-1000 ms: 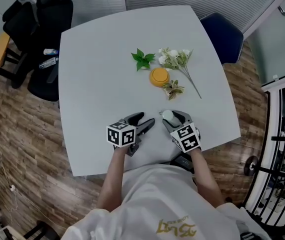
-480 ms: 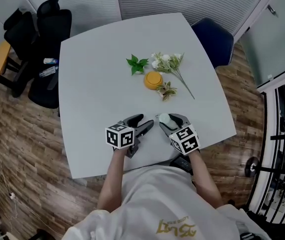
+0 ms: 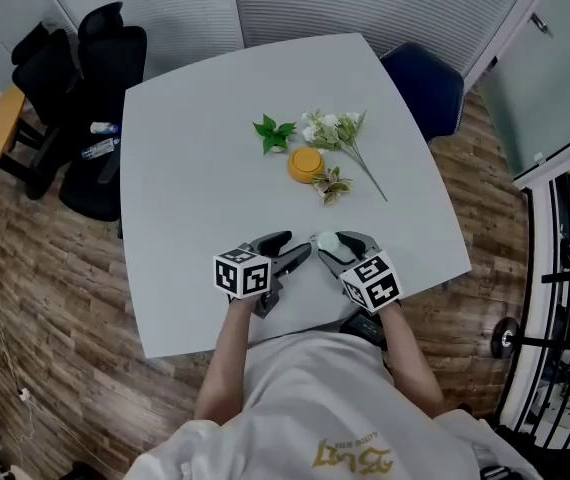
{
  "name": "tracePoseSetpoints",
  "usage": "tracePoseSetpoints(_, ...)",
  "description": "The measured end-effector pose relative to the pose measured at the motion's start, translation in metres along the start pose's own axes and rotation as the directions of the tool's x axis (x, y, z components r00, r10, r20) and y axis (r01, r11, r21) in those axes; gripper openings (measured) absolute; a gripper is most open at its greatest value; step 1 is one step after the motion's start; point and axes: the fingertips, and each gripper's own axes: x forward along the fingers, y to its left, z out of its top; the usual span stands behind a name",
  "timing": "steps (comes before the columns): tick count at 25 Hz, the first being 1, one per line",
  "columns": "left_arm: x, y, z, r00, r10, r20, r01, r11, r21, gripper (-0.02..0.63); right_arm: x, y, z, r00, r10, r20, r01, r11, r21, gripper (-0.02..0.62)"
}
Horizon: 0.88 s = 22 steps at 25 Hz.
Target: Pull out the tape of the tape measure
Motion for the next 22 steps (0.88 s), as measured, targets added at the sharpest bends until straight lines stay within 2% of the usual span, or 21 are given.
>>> tracePoseSetpoints(3, 0.001, -0.002, 0.0, 1.0, -0.008, -0.003, 0.008, 1.0, -0.001, 0.253, 0.0, 0.004, 0.001, 1.0, 0.015, -0.001, -0.015, 1.0, -0.008, 0.225)
tracePoseSetpoints(14, 0.004, -0.014, -0.001, 0.998, -0.065, -0.004, 0.065, 0.998, -0.016, 0.121, -0.004, 0.015, 0.003, 0.997, 0.08, 0.005, -0.08, 0.996, -0.041, 0.225)
tracePoseSetpoints(22, 0.008, -0.022, -0.006, 0.992, -0.123, -0.019, 0.122, 0.992, -0.037, 0.035, -0.003, 0.017, 0.002, 0.996, 0.092, 0.004, -0.092, 0.995, -0.048, 0.225)
